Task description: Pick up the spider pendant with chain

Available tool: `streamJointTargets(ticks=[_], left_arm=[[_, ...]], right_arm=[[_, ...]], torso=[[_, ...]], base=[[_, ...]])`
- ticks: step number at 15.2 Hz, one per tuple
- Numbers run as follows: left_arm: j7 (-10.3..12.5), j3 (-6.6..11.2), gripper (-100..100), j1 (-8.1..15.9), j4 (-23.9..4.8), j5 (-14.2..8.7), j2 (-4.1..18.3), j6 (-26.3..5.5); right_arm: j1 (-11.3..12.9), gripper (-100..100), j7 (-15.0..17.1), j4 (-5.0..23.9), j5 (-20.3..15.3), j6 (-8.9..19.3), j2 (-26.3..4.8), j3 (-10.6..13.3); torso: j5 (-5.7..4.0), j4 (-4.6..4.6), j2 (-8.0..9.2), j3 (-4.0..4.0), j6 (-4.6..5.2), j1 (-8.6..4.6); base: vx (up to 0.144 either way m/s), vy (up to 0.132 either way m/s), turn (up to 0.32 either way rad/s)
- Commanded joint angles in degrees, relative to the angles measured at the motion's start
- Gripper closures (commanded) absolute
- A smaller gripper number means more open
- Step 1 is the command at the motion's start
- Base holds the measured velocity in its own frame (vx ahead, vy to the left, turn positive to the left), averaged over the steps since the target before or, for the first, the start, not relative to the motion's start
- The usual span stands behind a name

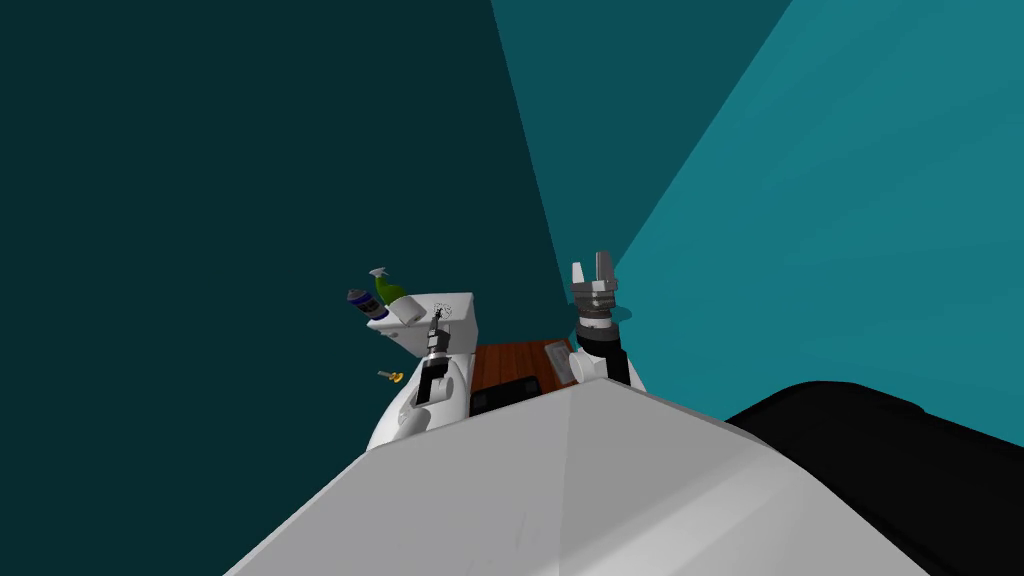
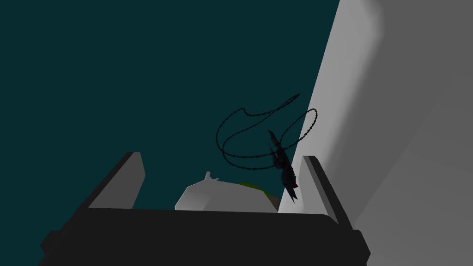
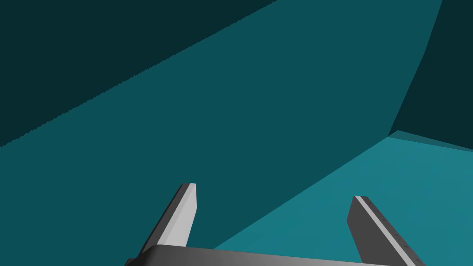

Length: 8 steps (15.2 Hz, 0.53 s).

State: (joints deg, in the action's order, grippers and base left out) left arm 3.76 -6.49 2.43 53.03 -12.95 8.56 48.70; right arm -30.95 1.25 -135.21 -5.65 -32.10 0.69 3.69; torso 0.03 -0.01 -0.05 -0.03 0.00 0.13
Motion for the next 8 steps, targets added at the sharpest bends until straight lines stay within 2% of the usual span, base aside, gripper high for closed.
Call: streamJointTargets(ticks=[1, 8], left_arm=[[-0.1, -0.46, -100, 0.8, -2.3, -0.6, 0.3, 1.1], [-0.1, -0.46, -100, 0.8, -2.3, -0.6, 0.3, 1.1]], right_arm=[[0.0, 0, 0.0, 0.0, 0.0, 0.0, 0.0, 0.0], [0.0, 0, 0.0, 0.0, 0.0, 0.0, 0.0, 0.0]], torso=[[0.0, 0.0, 0.0, 0.0, 0.0, 0.0], [-0.02, -0.01, -0.04, -0.02, -0.01, -0.06]], base=[[-0.014, 0.019, -0.07], [0.008, 0.002, -0.007]])
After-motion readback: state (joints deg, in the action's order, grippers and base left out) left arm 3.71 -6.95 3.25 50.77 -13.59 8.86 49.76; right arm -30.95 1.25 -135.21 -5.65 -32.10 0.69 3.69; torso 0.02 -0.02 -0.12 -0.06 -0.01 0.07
